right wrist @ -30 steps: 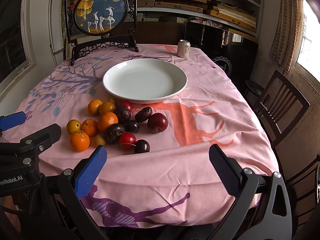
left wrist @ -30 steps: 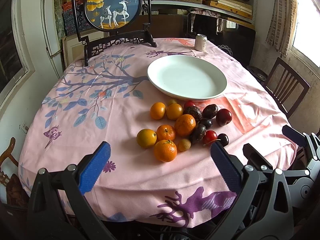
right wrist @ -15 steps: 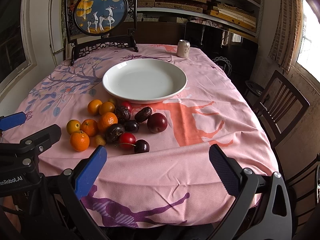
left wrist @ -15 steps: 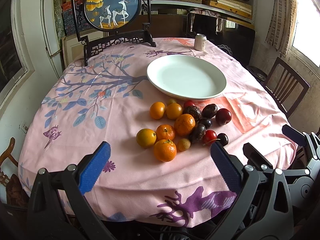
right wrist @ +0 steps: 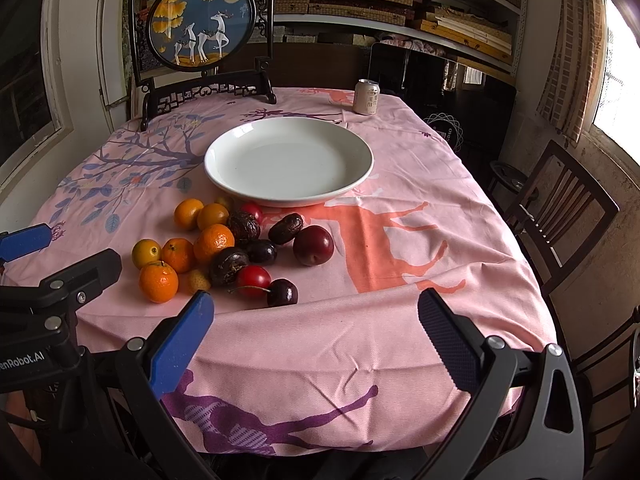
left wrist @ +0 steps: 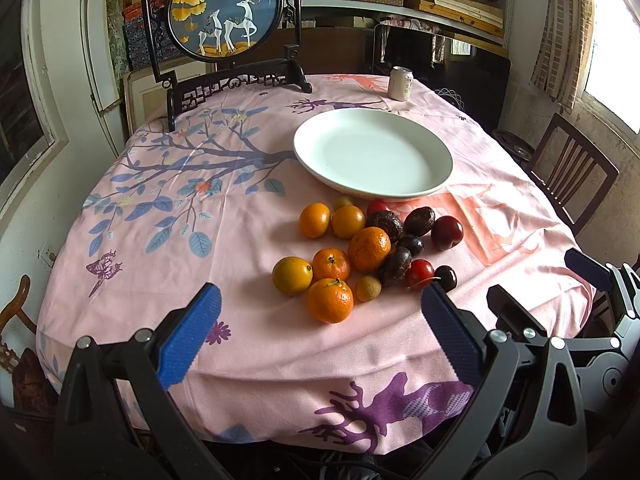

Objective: Organize fruits

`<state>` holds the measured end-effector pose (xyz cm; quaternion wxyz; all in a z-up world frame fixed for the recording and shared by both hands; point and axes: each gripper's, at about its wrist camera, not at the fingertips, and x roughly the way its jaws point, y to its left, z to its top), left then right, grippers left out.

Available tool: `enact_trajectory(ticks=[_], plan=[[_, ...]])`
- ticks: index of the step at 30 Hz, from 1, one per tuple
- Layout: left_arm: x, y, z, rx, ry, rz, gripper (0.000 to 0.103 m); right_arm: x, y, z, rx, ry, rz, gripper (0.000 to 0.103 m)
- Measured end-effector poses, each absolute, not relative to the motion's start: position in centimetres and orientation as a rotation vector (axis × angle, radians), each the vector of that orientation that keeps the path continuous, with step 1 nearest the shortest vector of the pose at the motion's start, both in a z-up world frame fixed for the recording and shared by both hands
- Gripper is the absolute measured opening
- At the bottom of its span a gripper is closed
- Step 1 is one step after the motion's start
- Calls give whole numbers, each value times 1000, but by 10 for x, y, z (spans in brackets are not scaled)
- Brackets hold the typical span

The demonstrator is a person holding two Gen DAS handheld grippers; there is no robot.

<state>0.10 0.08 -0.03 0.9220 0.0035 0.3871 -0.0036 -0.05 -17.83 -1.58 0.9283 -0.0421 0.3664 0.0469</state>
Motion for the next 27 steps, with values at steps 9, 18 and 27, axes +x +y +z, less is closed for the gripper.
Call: enact_trajectory(ticks=[9,18,27], plan=[[1,1,0,7,796,-8,101,0,-178,-16,-86,751,96,102],[1,1,0,7,797,-8,101,0,-178,-16,-86,752,96,102],[-1,6,-7,1,804,9,101,2,-180,-19,-89,763,110,102]])
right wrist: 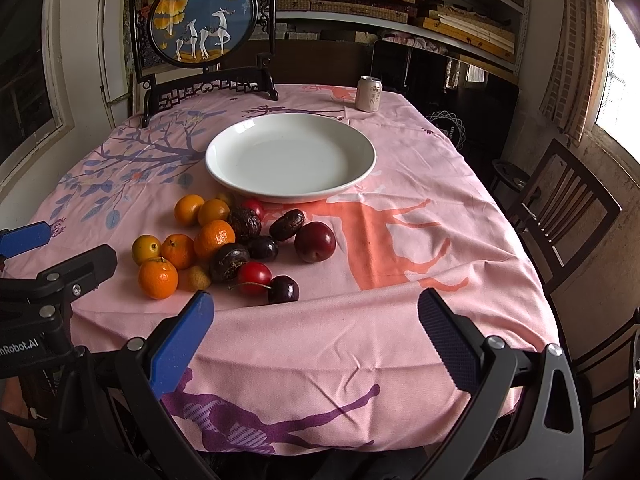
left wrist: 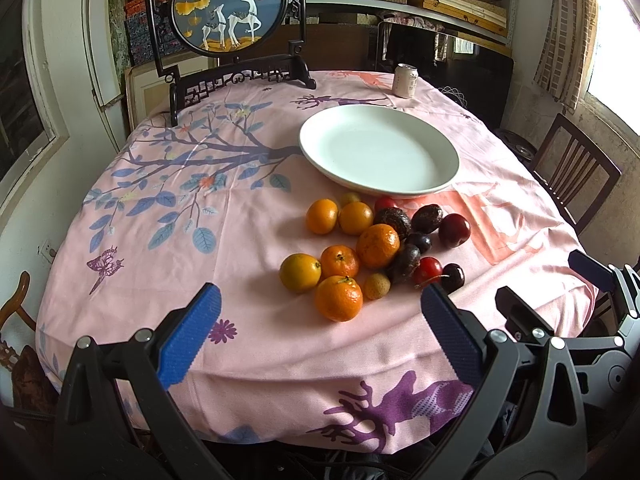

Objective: Organize fruits
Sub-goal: 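Grasp a dark red cherry with the right tool while the left tool grasps a mandarin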

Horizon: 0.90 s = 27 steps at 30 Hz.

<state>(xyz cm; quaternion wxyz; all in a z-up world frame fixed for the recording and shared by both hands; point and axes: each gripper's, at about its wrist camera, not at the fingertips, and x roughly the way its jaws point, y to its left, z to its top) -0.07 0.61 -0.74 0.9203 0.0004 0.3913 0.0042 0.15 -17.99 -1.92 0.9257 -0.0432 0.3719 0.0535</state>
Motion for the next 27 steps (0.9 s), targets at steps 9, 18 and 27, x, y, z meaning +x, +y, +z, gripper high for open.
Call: enact_trajectory(ticks=[9,18,27], plan=[[8,60,-48,-54,900,118,101,13,-183,-41,-52,763,333,81],[16,63,-59,-61,935,116,101,64,-177,-81,-24,959,436,44],[28,26,-72,-40,967,-7,101,57,-189,-74,-59,905,399,28]])
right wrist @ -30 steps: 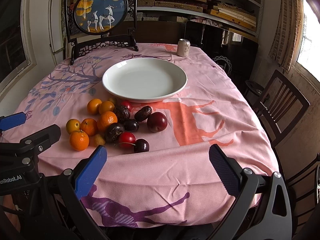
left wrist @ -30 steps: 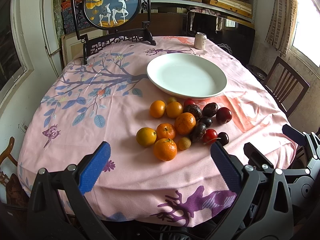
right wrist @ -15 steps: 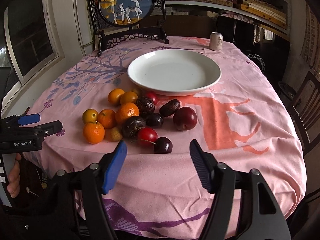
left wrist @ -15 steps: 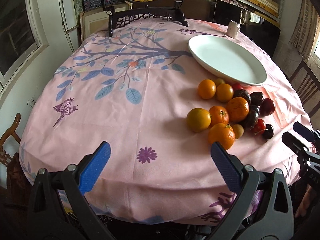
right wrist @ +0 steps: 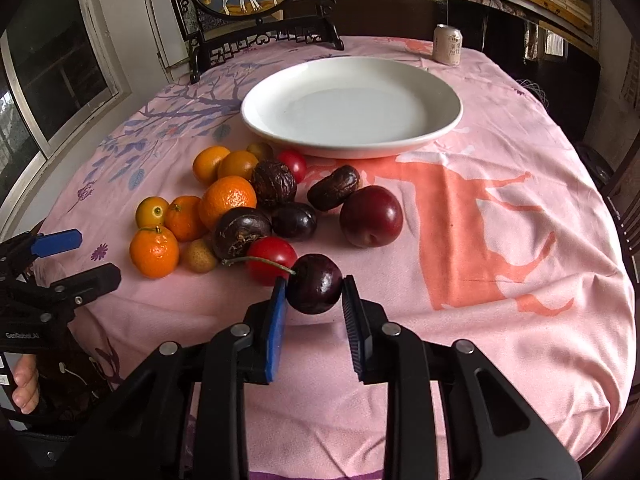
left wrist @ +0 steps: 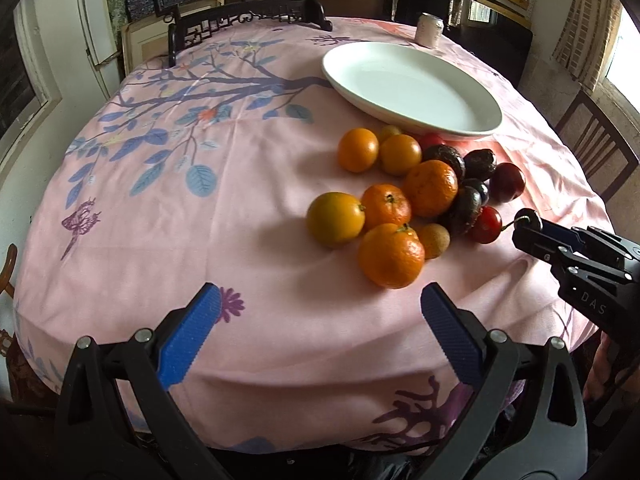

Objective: Organize fruits
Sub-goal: 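Grasp a dark red cherry with the right tool while the left tool grasps a mandarin, then place the cherry on the white plate with the right tool while the left places the mandarin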

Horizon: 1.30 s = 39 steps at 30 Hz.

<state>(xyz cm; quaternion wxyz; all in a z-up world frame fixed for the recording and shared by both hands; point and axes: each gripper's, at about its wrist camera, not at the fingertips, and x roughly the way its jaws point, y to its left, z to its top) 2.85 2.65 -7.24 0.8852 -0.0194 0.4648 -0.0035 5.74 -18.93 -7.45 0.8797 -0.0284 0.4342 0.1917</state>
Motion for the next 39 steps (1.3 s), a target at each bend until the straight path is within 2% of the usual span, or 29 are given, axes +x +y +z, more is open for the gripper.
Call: enact_trajectory(ticks=[4,6,7,9,13,15,16,23,29,36,39], plan=[[41,14,-82,-52,984,-38,100,49,-207,-72,-31,890,375,28],[47,10,-85,-53,990,-43,89,47,-218,-73,-2,896,367,28],[50,8,-87,-54,996,-48,77,47,-221,-74,10,898,366,28],[57,6,-92,-62,1018,-57,64,45,-226,-75,27,897,367,28],[65,1,-95,-54,1013,-48,61,44,-229,-76,43,895,380,28],[65,5,-94,-85,1001,-54,52,44,-229,-76,45,897,386,28],[64,5,-92,-105,993,-88,40,43,-229,-76,44,895,389,28],[54,-3,-72,-54,939,-110,40,43,-229,-73,74,874,399,28],[66,-3,-31,-37,881,-158,40,60,-231,-62,73,859,398,28],[193,1,-2,-34,946,-127,40,154,-221,-3,9,806,436,28],[258,-6,-2,-36,962,-112,40,216,-204,2,-34,834,422,28]])
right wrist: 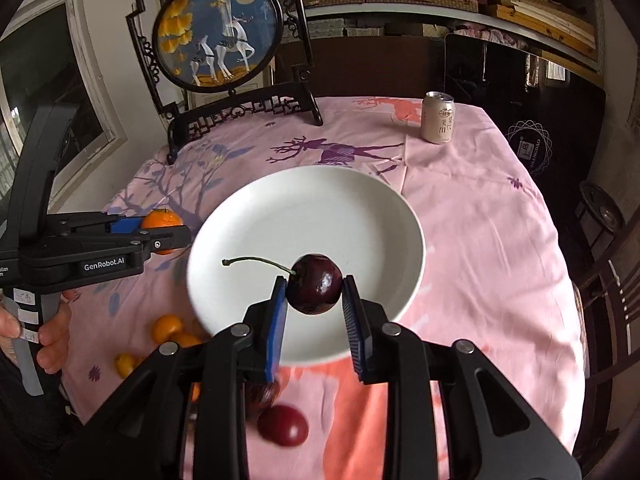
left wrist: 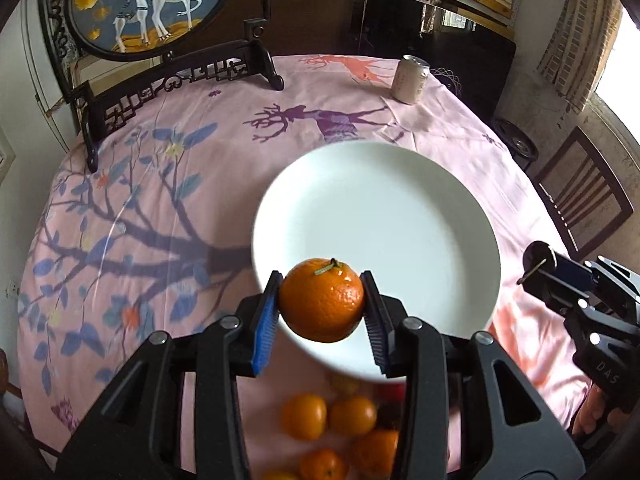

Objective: Organize fruits
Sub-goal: 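Place the cherry on the white plate with the right tool while the left places the mandarin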

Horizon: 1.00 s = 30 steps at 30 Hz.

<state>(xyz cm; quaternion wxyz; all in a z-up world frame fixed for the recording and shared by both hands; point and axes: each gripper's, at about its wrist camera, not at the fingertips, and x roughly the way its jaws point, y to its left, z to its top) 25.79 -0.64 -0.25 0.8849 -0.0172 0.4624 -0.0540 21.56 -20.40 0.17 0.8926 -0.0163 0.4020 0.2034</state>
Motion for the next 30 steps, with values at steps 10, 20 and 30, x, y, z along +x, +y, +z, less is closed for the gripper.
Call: enact_trajectory(ticks=[10,20,30], plan=[[366,-16,-49,-132,1097,-111,40,336,-173,-75,-109,1037,397,28],[303,0,0,-121,969,-149,67,282,-194,-30,-139,943,338,55],[95,33,-31,-103,860,-97,80,82,-232,-36,-13,806,288,68]])
